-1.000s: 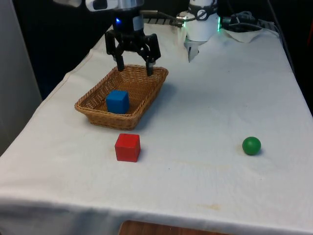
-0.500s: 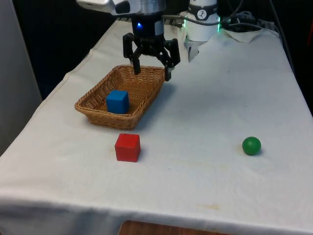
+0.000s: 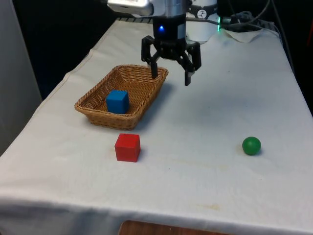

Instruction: Place all non-red objects into the basket.

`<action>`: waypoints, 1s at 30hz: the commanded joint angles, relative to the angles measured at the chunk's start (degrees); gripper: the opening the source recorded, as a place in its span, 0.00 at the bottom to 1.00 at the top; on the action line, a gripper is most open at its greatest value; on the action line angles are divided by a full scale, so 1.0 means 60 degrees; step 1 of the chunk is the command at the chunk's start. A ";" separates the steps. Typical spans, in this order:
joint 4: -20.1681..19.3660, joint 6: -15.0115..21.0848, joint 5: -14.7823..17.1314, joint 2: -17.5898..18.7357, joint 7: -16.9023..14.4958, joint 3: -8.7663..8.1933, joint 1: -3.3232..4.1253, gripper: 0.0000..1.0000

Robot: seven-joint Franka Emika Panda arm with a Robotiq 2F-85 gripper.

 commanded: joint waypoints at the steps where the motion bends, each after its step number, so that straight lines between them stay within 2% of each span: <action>1: 0.0134 0.0029 -0.0076 0.0105 0.0201 0.0057 0.0076 1.00; 4: 0.0353 0.0029 -0.0153 0.0210 0.0458 0.0267 0.0076 1.00; 5: 0.0286 0.0000 -0.0105 0.0143 0.0334 0.0286 0.0000 1.00; 6: 0.0420 0.0019 -0.0181 0.0248 0.0525 0.0315 0.0086 1.00; 12: 0.0764 -0.0010 -0.0334 0.0439 0.0917 0.0592 0.0105 1.00; 13: 0.0716 0.0000 -0.0277 0.0392 0.0802 0.0630 0.0029 1.00; 14: 0.0821 -0.0010 -0.0363 0.0477 0.0993 0.0640 0.0115 1.00; 20: 0.1232 -0.0029 -0.0668 0.0745 0.1566 0.1022 0.0134 1.00; 21: 0.1175 0.0000 -0.0640 0.0688 0.1480 0.1070 0.0067 1.00; 22: 0.1280 -0.0029 -0.0697 0.0773 0.1633 0.1070 0.0134 1.00; 29: 0.1700 -0.0048 -0.0898 0.1060 0.2110 0.1423 0.0172 1.00; 30: 0.1652 -0.0010 -0.0879 0.1022 0.2044 0.1480 0.0105 1.00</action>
